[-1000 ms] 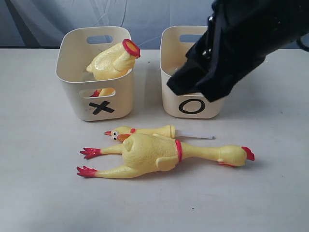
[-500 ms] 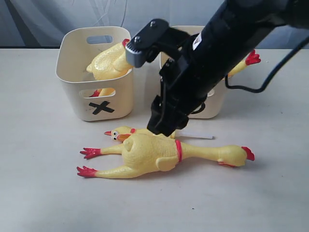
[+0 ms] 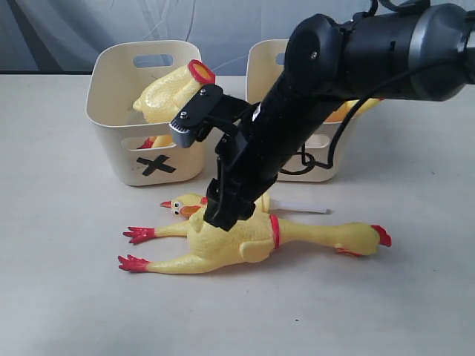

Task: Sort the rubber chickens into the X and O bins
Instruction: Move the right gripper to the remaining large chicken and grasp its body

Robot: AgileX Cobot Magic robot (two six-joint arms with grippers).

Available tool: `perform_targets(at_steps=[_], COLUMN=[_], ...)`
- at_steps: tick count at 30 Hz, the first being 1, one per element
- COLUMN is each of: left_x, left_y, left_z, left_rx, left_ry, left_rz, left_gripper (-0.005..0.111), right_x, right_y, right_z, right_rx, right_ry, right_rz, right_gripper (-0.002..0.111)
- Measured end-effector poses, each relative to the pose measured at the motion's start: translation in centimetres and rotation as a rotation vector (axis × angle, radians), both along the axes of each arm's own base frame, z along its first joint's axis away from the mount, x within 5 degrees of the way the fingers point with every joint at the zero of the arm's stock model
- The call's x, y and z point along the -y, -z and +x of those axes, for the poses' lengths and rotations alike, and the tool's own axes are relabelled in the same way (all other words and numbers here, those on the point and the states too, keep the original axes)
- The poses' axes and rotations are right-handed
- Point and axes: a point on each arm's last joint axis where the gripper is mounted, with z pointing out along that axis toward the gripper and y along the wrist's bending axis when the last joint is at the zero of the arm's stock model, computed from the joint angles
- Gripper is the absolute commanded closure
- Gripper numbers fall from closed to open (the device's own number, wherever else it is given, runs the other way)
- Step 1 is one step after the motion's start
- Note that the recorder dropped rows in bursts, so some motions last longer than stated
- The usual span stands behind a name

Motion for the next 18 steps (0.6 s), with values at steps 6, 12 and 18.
perform_targets(at_steps=[6,12,18], left_x=[0.0,0.0,0.0], left_y=[0.0,0.0,0.0], left_z=[0.0,0.0,0.0], left_rx=[0.0,0.0,0.0], left_ry=[0.0,0.0,0.0], left_rz=[0.0,0.0,0.0], left_gripper=[0.107,0.107,0.107], right_x=[-1.4,-2.6,-2.9], right_y=[0.7,1.6,2.6], right_z=[-0.5,-0.9,-0.2], right_rx=[0.012,0.029,0.033], right_ry=[-0.039,-0.043,0.027], right_rz=[0.029,0.04,0.048], right_gripper=[0.05,0.05,0.05])
